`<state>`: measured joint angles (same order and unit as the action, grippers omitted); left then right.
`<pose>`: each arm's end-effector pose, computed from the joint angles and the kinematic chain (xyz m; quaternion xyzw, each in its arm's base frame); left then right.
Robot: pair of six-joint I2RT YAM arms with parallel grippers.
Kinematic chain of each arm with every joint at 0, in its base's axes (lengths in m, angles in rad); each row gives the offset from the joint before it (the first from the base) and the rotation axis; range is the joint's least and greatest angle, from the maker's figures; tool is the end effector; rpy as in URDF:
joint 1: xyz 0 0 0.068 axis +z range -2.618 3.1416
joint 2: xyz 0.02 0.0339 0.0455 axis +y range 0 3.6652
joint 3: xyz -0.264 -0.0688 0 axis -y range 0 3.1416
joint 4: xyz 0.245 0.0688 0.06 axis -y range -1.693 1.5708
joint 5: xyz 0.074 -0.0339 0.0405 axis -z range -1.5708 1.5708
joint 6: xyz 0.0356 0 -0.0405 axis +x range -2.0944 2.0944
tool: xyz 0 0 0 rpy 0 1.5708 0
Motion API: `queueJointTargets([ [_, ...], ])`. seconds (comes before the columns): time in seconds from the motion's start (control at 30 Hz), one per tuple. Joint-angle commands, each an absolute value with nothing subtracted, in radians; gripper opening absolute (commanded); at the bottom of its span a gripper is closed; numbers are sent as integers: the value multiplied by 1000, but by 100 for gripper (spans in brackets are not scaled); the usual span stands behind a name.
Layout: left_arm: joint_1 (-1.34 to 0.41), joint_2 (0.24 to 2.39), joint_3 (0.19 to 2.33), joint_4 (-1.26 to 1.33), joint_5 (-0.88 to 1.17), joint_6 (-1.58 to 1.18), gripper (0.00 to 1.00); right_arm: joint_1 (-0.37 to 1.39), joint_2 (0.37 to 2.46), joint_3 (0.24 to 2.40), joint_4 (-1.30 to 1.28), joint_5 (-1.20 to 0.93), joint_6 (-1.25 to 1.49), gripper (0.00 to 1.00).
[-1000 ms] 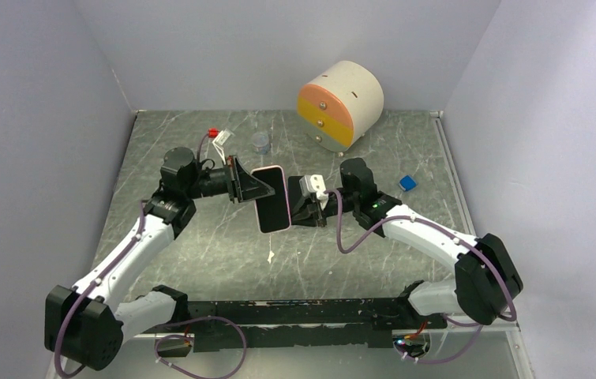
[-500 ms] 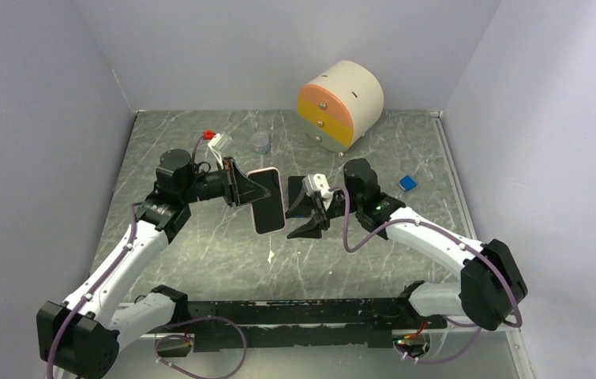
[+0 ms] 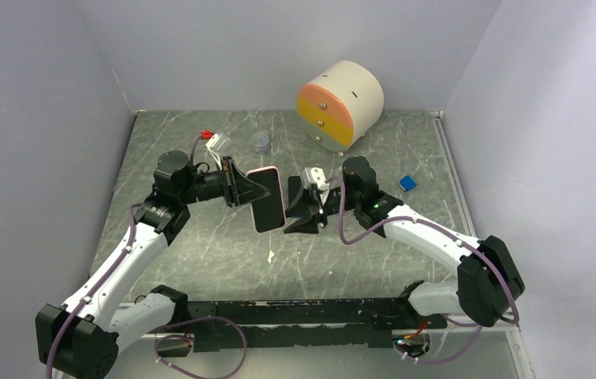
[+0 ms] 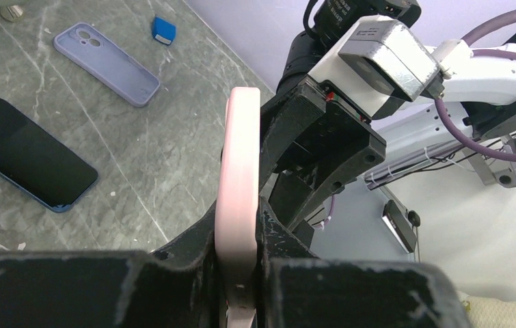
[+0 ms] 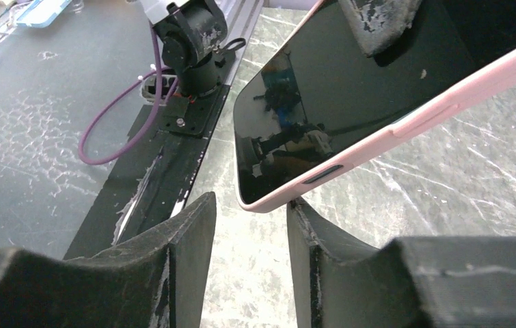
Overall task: Take the phone out of the phone case
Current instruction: Remove the phone case from the phone.
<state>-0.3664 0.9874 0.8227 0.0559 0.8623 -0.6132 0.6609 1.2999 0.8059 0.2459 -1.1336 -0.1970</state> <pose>0.1982 -0.1050 0.3423 0.1936 0.7056 -0.5599 0.3888 0.2011 0.1972 0.2827 -0.5768 0.4683 0.5315 0.4069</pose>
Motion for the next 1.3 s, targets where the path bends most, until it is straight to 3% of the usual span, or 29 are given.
queueJointTargets([
  [0.0, -372, 947, 830, 148, 870, -610, 3, 672, 1310, 855, 336, -1153, -160, 43],
  [0.37, -373, 960, 809, 257, 929, -685, 3, 672, 1328, 856, 322, -1164, -196, 38],
  [0.6, -373, 973, 821, 224, 933, -704, 3, 673, 1320, 856, 246, -1187, -306, 13],
  [0.77, -373, 1001, 830, 229, 946, -743, 2, 672, 1290, 835, 200, -1188, -451, 3],
  [1.27, -373, 1065, 825, 308, 992, -849, 3, 673, 1302, 938, 7, -1153, -728, 2],
])
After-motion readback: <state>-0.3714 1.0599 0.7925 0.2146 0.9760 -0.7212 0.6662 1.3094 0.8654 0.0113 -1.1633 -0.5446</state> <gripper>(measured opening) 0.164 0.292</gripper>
